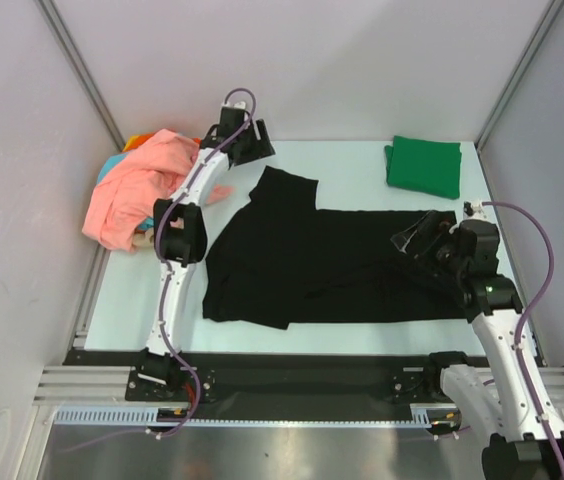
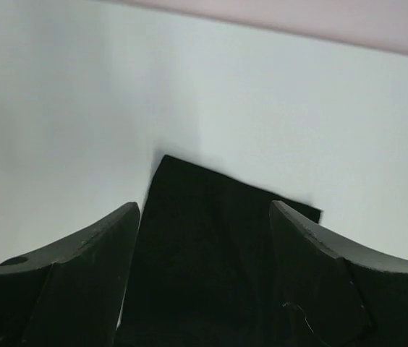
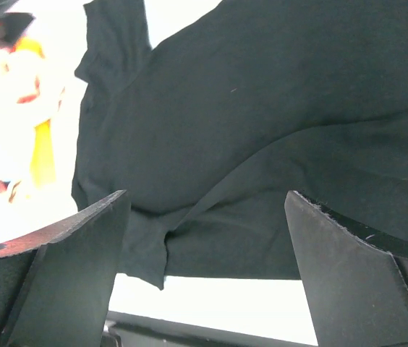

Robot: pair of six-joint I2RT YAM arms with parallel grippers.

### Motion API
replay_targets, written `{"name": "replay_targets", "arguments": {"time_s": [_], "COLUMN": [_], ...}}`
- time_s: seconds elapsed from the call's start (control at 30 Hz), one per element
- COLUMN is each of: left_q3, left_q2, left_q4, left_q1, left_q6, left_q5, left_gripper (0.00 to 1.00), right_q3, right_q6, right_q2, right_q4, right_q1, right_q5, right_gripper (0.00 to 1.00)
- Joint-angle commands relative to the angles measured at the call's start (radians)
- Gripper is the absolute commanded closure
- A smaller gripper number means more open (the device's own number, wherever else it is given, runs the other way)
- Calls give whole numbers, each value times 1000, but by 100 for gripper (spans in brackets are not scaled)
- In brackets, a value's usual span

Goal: Fold and stack the t-shirts
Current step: Fold the tshirt

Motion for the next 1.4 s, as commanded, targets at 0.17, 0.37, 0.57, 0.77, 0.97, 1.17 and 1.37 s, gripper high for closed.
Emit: {"name": "replay_targets", "arguments": {"time_s": [0.17,0.37,0.57,0.77,0.97,1.17,1.37], "left_q3": [57,-9,-20,-45,-55,-164,-458], "left_q2": [123,131,157,157,169,118,-33], "left_q4": [96,131,122,151,167,235,568], "left_q1": [33,27,16,31,55,67,88], "left_q6": [-58,-42,16,10,-33,-58,-99], "left_q5": [121,147,201,262,287,293,324], "left_gripper": [20,20,30,56,100,100,14], "right_q3": [-7,-11,13,71,136,316,490], "right_q6": [-17,-31,-28,-20,-17,-39,-60], "right_q2": [-60,10,151,301,459,761,958], "right_q4": [9,35,95,153,220,242,158], "right_q1": [57,57,45,-11,-158,-229,-243], "right_q5": [42,94,154,139,110,168,153], "right_gripper": [7,6,6,6,7,7,9]}}
